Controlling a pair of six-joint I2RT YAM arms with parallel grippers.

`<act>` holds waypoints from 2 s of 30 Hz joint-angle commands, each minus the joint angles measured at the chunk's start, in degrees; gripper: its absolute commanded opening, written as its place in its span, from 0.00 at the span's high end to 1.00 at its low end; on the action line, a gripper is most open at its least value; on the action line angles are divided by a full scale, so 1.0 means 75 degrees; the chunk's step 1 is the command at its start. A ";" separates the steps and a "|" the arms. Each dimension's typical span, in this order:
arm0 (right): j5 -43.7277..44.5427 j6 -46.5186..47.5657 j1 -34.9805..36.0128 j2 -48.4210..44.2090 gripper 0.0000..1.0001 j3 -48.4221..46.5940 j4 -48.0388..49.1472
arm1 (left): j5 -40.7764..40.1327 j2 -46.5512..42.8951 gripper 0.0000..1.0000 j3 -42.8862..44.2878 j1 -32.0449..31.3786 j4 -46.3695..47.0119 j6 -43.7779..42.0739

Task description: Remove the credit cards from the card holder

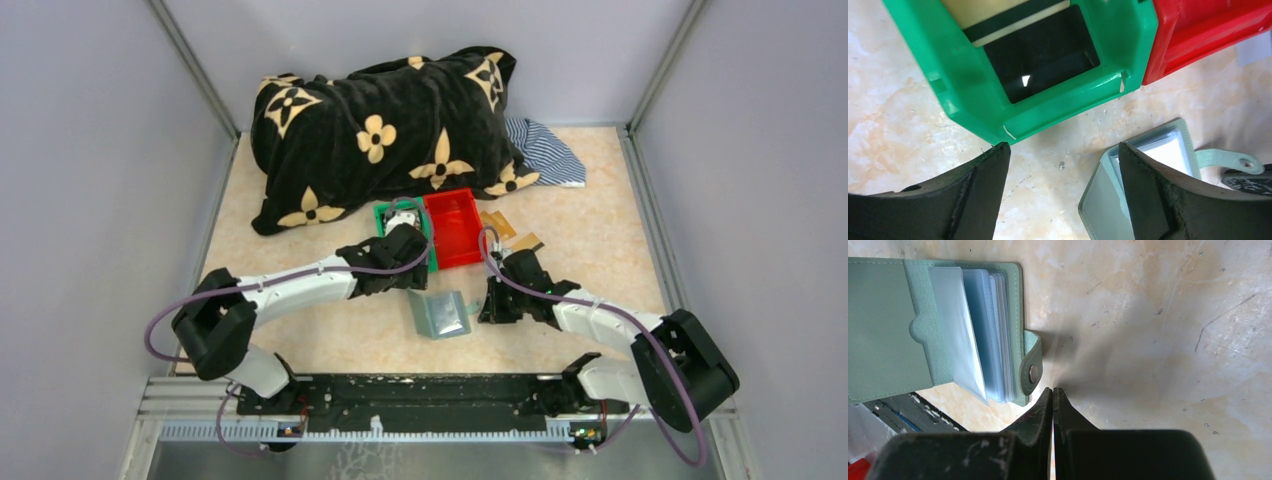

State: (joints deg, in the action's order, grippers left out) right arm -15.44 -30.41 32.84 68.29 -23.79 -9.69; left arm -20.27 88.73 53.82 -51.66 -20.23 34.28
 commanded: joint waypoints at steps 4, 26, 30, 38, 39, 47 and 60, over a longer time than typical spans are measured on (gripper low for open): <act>0.0018 0.0129 -0.0030 -0.0230 1.00 -0.0137 0.0114 | -0.0125 -0.0825 0.14 0.0469 0.0053 0.0059 -0.0278; -0.0084 0.0119 -0.0033 -0.0078 1.00 -0.0147 0.0306 | 0.4249 -0.0685 0.26 -0.1368 -0.0174 0.2133 0.0116; -0.0122 0.0209 -0.0034 -0.0002 1.00 -0.0262 0.0340 | 0.4167 -0.0527 0.27 -0.1833 -0.0187 0.2171 0.0257; -0.0640 0.0236 -0.0041 -0.0252 1.00 -0.0319 0.0606 | 0.3821 -0.0217 0.28 -0.2040 -0.0187 0.2162 0.0258; -0.0704 0.0288 -0.0032 -0.0224 1.00 -0.0356 0.0565 | 0.3821 -0.0141 0.28 -0.2043 -0.0181 0.2192 0.0272; -0.0801 0.0275 0.0111 -0.0346 1.00 -0.0475 0.0632 | 0.3837 0.0192 0.29 -0.2044 -0.0189 0.2397 0.0235; -0.0616 0.0338 0.0340 0.1015 1.00 -0.0288 0.1480 | 0.3646 0.0143 0.29 -0.2027 -0.0177 0.2334 0.0163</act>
State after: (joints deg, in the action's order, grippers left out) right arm -20.73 -29.04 34.74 73.63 -24.91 -3.14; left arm 10.17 87.42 39.62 -52.77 -0.64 36.58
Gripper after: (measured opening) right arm 0.003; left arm 0.705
